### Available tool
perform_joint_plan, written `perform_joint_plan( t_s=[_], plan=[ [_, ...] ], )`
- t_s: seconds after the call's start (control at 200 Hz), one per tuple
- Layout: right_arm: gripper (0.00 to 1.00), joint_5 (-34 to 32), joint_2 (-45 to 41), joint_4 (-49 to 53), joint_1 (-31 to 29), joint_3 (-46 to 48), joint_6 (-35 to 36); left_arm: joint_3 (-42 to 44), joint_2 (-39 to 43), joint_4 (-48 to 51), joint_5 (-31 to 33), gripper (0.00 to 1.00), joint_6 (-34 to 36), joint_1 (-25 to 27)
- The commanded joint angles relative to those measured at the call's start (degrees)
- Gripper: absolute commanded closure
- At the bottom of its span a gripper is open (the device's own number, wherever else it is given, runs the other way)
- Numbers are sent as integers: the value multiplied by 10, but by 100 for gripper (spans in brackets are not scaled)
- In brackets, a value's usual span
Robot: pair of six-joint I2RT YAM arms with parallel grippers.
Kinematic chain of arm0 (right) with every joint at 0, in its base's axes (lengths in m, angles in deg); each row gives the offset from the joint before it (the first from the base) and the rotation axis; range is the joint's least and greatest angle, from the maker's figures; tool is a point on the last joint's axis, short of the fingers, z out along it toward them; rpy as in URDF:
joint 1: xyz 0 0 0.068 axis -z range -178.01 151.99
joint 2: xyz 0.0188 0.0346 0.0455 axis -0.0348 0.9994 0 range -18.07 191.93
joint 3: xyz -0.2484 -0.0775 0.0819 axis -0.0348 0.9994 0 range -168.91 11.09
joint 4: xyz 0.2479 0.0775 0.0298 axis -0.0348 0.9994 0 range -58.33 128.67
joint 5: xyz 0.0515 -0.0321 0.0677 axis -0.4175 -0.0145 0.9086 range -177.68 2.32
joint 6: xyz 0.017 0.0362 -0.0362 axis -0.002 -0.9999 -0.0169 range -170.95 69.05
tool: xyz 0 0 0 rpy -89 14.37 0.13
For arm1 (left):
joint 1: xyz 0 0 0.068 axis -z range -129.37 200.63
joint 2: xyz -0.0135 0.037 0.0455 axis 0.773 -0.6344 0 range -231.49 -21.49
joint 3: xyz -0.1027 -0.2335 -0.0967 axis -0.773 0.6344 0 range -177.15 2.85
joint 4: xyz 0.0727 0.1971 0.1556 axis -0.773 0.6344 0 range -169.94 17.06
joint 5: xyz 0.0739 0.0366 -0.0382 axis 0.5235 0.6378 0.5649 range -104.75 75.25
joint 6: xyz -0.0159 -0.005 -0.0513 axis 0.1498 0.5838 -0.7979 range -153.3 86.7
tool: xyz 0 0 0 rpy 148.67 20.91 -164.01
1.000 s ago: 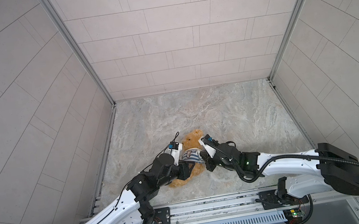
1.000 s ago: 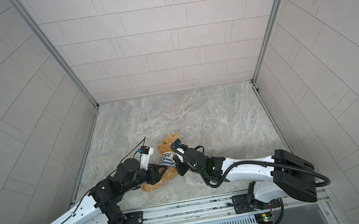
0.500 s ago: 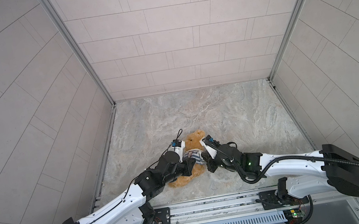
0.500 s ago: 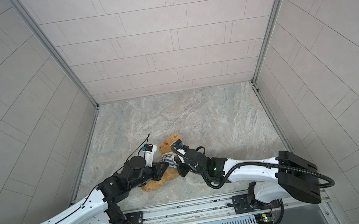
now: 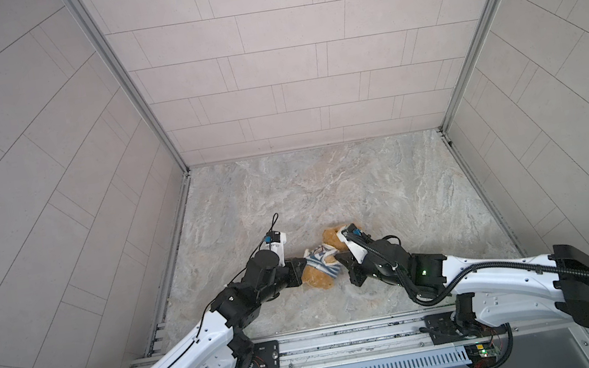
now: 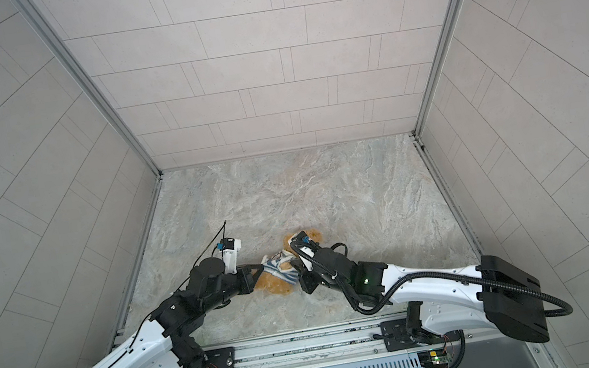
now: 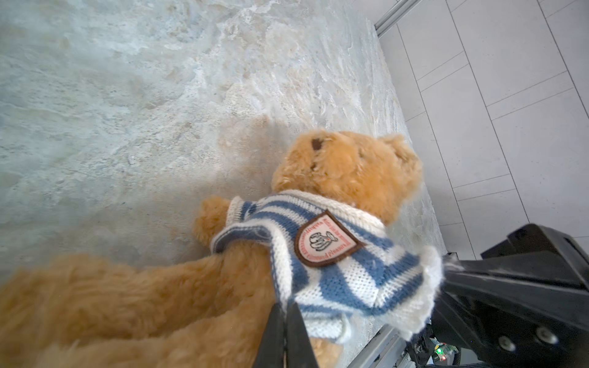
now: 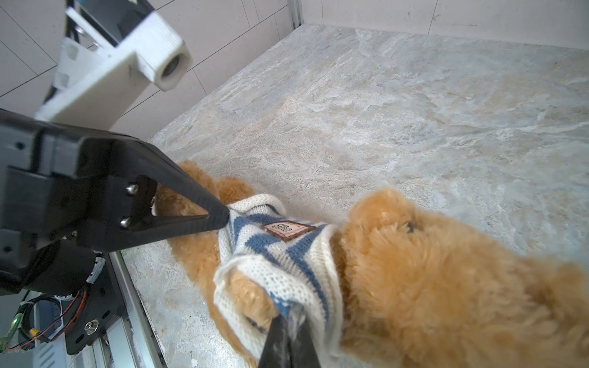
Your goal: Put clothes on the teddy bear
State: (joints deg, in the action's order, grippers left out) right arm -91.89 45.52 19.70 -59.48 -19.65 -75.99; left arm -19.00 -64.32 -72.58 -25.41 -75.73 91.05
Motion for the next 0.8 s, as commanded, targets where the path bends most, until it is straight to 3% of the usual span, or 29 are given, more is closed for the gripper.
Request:
perform_joint_plan(
  t_s=[0.0, 0.18, 0.305, 0.441, 0.561, 0.791],
  plan=[
    [100, -22, -30, 2, 2, 8, 17, 6, -5, 34, 13, 100, 23, -18],
    [100, 23, -76, -52, 2, 42, 49, 5, -34, 22, 1, 100, 38, -30],
    [100, 16, -90, -20, 2, 41, 60, 4, -45, 9, -13, 100, 44, -33],
    [79, 42, -61, 5, 1, 15, 74, 7, -55, -34, -50, 100, 32, -30],
    [67, 49, -43, 10, -10, 0, 87, 24, -66, -95, -76, 100, -3, -12],
    [61, 22, -15, 71, -71, -62, 148, 17, -62, -107, -75, 100, -15, 10]
  ],
)
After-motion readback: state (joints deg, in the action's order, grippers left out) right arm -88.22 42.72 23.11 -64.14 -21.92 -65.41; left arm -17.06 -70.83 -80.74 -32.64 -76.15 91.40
